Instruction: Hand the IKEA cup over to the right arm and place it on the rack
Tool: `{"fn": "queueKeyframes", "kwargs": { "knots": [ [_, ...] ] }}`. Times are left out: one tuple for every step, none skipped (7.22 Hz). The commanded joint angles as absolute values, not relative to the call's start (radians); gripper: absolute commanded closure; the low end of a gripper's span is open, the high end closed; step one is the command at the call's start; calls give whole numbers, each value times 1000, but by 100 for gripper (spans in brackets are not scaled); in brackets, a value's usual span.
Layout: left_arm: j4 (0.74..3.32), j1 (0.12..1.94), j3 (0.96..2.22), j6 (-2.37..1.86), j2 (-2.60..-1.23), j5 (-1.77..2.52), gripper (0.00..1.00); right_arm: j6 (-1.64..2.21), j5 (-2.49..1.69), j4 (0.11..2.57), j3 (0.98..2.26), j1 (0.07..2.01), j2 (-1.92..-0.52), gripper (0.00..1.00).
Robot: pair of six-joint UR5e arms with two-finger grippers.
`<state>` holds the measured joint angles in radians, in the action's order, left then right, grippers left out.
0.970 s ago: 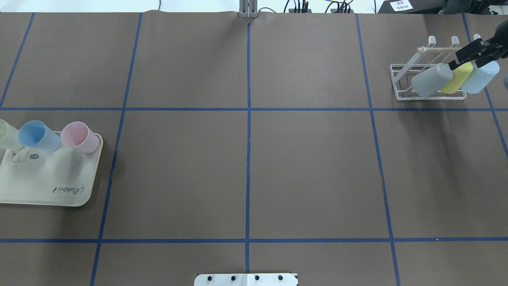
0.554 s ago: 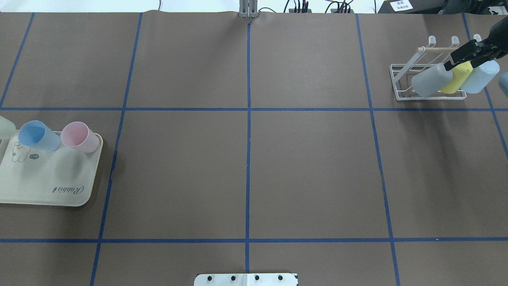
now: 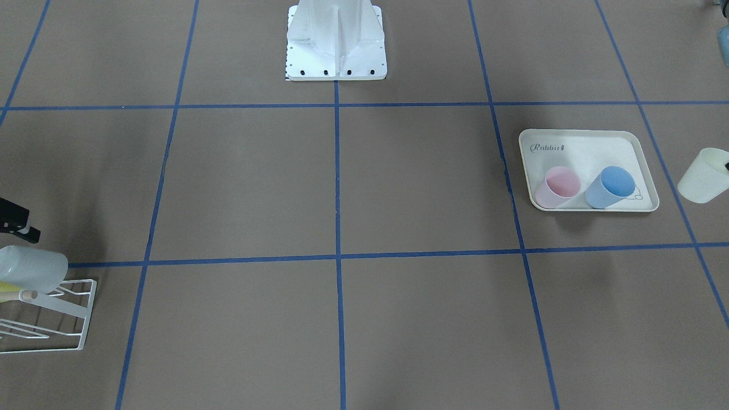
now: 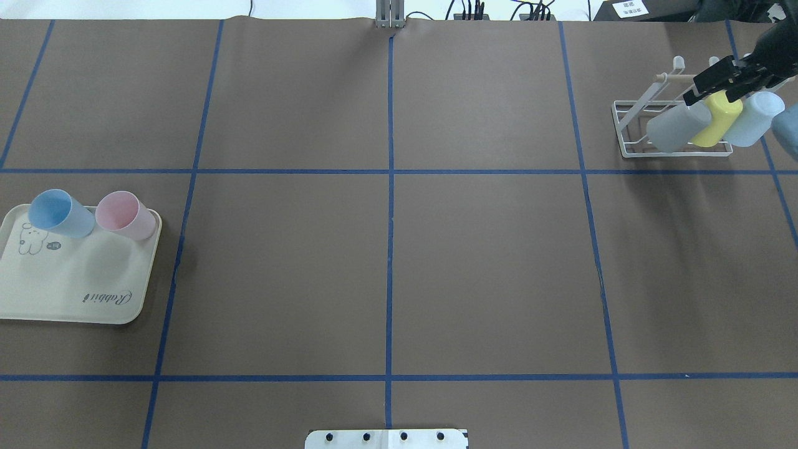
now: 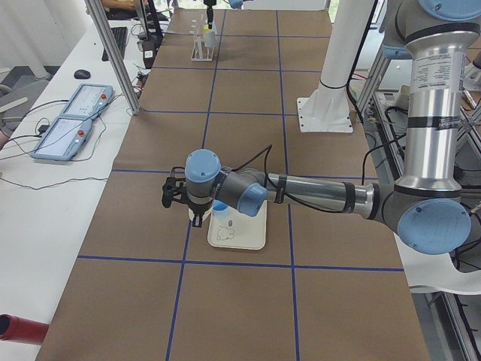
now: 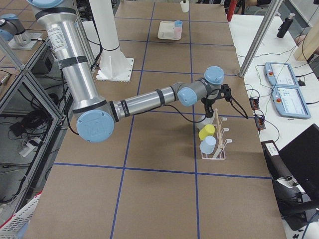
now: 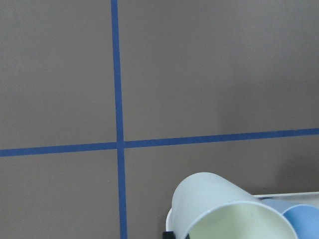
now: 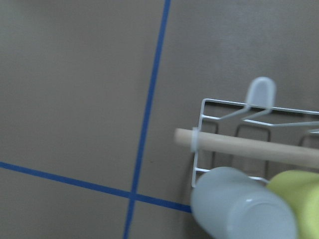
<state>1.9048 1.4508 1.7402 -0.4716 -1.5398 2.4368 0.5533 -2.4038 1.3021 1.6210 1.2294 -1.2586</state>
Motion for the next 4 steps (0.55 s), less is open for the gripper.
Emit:
{"fn": "queueKeyframes", "kwargs": {
  "knots": [
    [1904, 1430, 1904, -796, -1557, 2573, 100, 995, -2299, 1161, 1783, 1052, -1258, 1],
    [1928, 1354, 1967, -980, -1592, 2569, 100, 1210, -2172, 1022, 1805, 923, -1258, 1],
    [2010, 1250, 1971, -1191, -1653, 2553, 100, 1396, -2084, 861, 1805, 834, -1256, 1],
    [2131, 1139, 1971, -1397, -1710, 2474, 100, 1563, -2080, 690, 1807, 795, -1255, 1]
  ]
}}
